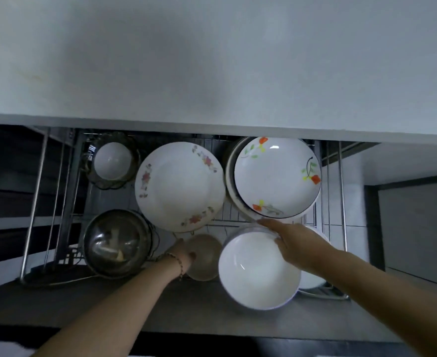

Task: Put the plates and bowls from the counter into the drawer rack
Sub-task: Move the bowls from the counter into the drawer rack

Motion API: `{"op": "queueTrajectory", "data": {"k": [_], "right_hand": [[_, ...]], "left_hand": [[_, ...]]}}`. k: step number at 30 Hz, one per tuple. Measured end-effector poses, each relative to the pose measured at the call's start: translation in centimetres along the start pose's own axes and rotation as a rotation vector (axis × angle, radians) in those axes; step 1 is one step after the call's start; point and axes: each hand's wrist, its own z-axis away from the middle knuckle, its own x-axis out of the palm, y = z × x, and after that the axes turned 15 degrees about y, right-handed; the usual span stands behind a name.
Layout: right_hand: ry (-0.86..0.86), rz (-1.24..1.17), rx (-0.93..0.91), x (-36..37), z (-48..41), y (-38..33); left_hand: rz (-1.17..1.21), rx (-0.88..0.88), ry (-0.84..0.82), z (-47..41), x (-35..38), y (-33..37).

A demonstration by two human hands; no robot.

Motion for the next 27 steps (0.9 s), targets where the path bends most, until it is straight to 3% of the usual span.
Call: {"op": "queueTrajectory", "data": {"k": [10,19,27], "right_hand": [[-0.05,0.143,-0.051,2.5,-2.6,-1.4],[-0.1,0.407,-0.219,4.7,-5.0,-5.7],[-0.193,0.56,-0.185,9.0,-10.5,-6.6]], "left_hand": [[0.198,-0.114,0.126,-3.8,2.4,-1.5],[0.084,-0.189,0.151,-4.7,1.1,-3.2],[0.113,-0.173,0.155,-5.6,1.5,-4.0]]}}
